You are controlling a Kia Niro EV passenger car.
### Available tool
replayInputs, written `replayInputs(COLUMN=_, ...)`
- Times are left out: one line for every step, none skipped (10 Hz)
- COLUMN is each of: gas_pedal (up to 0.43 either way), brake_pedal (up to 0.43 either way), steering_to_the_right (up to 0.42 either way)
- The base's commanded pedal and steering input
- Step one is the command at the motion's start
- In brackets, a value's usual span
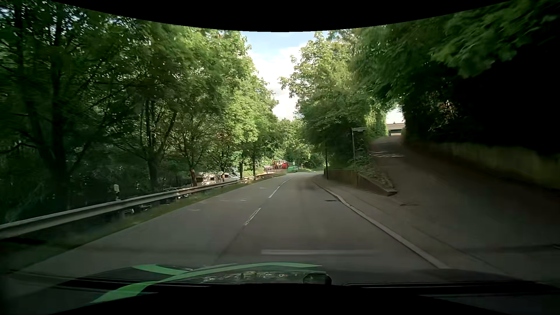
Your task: Follow the waypoints while adhering to traffic rules and regulations
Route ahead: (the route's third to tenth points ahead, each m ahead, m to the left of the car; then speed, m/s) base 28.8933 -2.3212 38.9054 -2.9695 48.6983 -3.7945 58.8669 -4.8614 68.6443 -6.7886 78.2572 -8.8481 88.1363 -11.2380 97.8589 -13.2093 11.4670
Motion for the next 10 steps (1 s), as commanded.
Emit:
replayInputs(gas_pedal=0.0, brake_pedal=0.0, steering_to_the_right=-0.012)
replayInputs(gas_pedal=0.0, brake_pedal=0.0, steering_to_the_right=-0.008)
replayInputs(gas_pedal=0.0, brake_pedal=0.0, steering_to_the_right=-0.006)
replayInputs(gas_pedal=0.0, brake_pedal=0.0, steering_to_the_right=-0.005)
replayInputs(gas_pedal=0.0, brake_pedal=0.0, steering_to_the_right=-0.005)
replayInputs(gas_pedal=0.0, brake_pedal=0.0, steering_to_the_right=-0.005)
replayInputs(gas_pedal=0.0, brake_pedal=0.0, steering_to_the_right=-0.005)
replayInputs(gas_pedal=0.0, brake_pedal=0.0, steering_to_the_right=-0.003)
replayInputs(gas_pedal=0.0, brake_pedal=0.0, steering_to_the_right=-0.002)
replayInputs(gas_pedal=0.0, brake_pedal=0.0, steering_to_the_right=0.0)
